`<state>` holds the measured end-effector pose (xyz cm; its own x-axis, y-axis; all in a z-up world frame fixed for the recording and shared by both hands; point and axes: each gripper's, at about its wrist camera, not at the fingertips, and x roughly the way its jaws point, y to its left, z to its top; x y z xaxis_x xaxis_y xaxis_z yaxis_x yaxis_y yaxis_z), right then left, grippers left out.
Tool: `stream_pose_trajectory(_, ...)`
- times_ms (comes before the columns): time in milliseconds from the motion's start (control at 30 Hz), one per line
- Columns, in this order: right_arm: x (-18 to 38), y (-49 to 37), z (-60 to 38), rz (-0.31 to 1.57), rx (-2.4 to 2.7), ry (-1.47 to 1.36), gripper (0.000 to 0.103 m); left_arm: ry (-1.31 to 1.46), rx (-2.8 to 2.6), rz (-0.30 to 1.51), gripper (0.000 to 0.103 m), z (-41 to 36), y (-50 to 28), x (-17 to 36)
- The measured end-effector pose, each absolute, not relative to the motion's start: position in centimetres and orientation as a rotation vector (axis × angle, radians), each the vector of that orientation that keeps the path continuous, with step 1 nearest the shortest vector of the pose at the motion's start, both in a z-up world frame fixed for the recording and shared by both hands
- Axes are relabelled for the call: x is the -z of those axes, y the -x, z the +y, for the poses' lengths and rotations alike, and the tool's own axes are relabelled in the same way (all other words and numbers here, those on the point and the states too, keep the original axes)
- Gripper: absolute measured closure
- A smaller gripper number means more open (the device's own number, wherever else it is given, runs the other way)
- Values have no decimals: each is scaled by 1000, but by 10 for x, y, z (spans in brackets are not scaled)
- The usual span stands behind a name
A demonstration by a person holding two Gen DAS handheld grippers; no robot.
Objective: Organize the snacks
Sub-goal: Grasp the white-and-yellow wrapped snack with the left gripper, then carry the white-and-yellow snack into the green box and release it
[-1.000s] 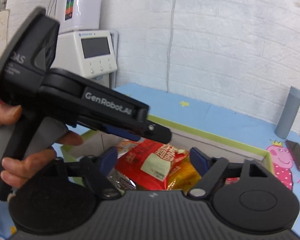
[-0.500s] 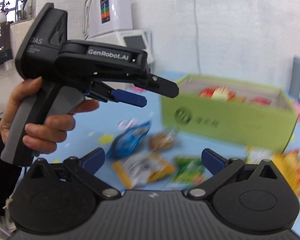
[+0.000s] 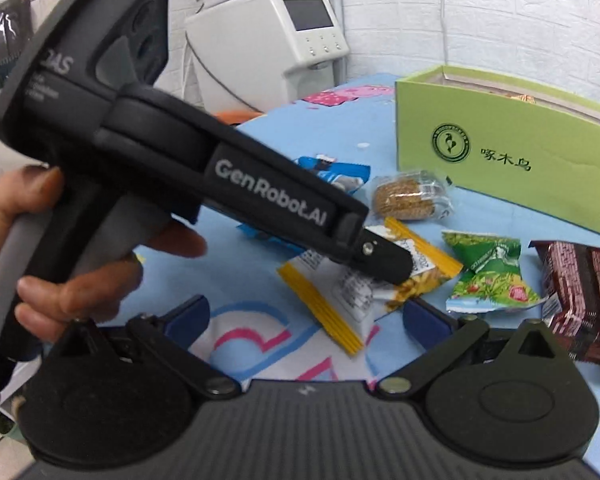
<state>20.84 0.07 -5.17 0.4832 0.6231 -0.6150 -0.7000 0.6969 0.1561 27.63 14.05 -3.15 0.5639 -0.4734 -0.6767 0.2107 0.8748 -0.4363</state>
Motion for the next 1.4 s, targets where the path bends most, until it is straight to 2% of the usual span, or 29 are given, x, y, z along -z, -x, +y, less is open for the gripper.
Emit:
stream_pose_trajectory(167, 50, -185, -12, 691, -834, 172, 1, 356, 415, 872, 83, 125, -241, 33)
stream_pose_trajectory(267, 47, -172, -22, 687, -811, 213, 1, 380, 420, 874, 80, 116, -226, 33)
stream_pose_trajectory(333, 46, -167, -28, 676, -778, 214, 1, 394, 437, 859, 63, 116, -224, 29)
stream_pose_trajectory(433, 44, -160, -36, 654, -734, 172, 1, 395, 397, 833, 47, 120, -231, 21)
stream_pose_trajectory(700, 54, -158, -40, 662, -640, -41, 1, 403, 476, 927, 44, 114, -260, 26)
stream_pose_trajectory(767, 57, -159, -35, 661, -620, -39, 1, 360, 478, 922, 50, 111, -260, 26)
stream_pose_trajectory(800, 59, -160, -34, 661, -624, -44, 2, 355, 474, 924, 62, 112, -260, 26)
stream_pose_trajectory(833, 60, -158, -32, 647, -616, -27, 17, 353, 488, 935, 80, 113, -261, 27)
stream_pose_trajectory(867, 58, -151, -29, 624, -586, 44, 34, 352, 496, 945, 86, 113, -263, 29)
stream_pose_trajectory(900, 57, -151, -26, 619, -561, 88, 35, 365, 499, 942, 90, 116, -264, 30)
stream_pose_trajectory(933, 55, -154, -27, 630, -573, 75, 38, 377, 500, 940, 91, 118, -266, 30)
stream_pose_trajectory(967, 53, -158, -31, 641, -580, 53, 49, 384, 495, 936, 91, 120, -267, 29)
stream_pose_trajectory(1000, 52, -163, -34, 649, -578, 42, 50, 395, 497, 933, 91, 120, -268, 29)
stream_pose_trajectory(1200, 40, -179, -39, 625, -572, 24, 50, 420, 497, 865, 92, 119, -275, 10)
stream_pose_trajectory(1400, -1, -207, -35, 509, -583, 70, 48, 448, 505, 743, 92, 127, -306, -38)
